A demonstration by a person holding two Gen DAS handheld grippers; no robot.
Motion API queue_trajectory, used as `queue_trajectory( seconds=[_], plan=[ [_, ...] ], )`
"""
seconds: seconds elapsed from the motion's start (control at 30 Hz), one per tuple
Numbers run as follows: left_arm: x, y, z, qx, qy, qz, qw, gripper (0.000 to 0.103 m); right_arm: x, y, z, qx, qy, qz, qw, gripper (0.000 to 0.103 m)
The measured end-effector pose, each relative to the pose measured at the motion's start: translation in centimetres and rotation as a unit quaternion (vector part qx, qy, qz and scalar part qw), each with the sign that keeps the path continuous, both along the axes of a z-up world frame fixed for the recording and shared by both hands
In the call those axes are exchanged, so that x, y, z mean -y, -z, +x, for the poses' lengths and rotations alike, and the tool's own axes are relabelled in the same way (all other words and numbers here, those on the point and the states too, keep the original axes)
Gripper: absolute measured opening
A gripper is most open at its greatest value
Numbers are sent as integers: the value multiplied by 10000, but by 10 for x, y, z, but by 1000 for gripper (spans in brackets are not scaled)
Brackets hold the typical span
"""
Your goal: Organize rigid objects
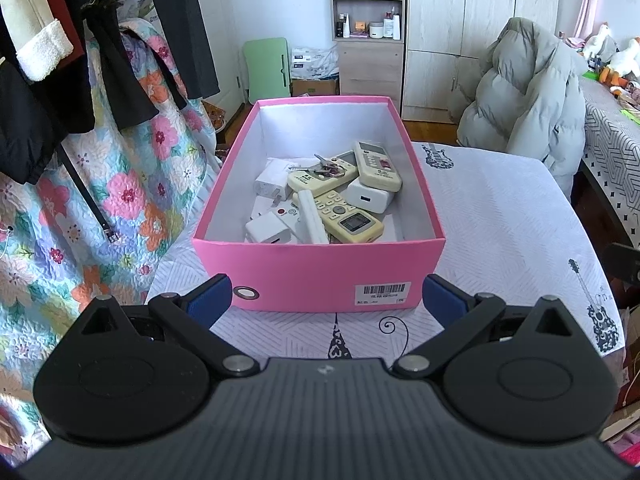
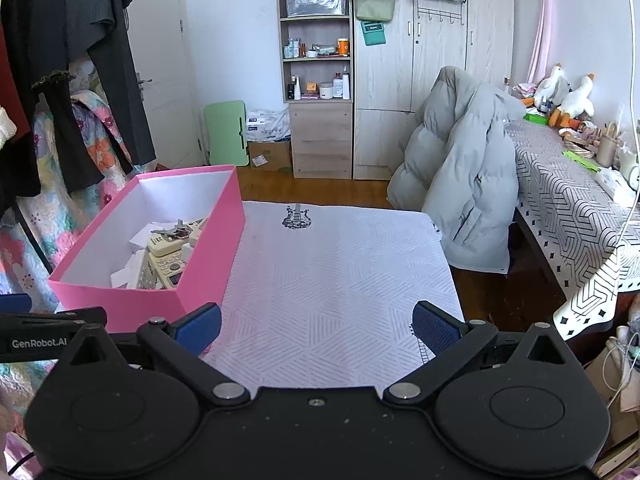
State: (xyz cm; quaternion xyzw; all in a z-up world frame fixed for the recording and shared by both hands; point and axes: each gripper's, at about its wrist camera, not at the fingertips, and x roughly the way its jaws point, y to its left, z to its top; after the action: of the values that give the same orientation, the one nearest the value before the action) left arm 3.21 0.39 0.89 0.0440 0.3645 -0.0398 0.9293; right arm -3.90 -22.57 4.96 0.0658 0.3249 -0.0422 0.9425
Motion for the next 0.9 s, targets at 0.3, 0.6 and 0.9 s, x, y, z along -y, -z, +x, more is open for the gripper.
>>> queue_trajectory(
  seconds=[0.3, 0.6, 0.9],
  plan=[
    [-1, 2, 0, 18, 16, 32, 10000, 103, 2, 0, 0, 17, 12, 20, 10000, 103],
    [-1, 0, -1, 81, -67, 91, 9999, 103, 2, 2, 1, -26, 32, 33, 10000, 103],
    [-2, 1, 0, 45, -93, 73, 9999, 103, 2, 2, 2, -58, -3, 31, 10000, 103]
  ],
)
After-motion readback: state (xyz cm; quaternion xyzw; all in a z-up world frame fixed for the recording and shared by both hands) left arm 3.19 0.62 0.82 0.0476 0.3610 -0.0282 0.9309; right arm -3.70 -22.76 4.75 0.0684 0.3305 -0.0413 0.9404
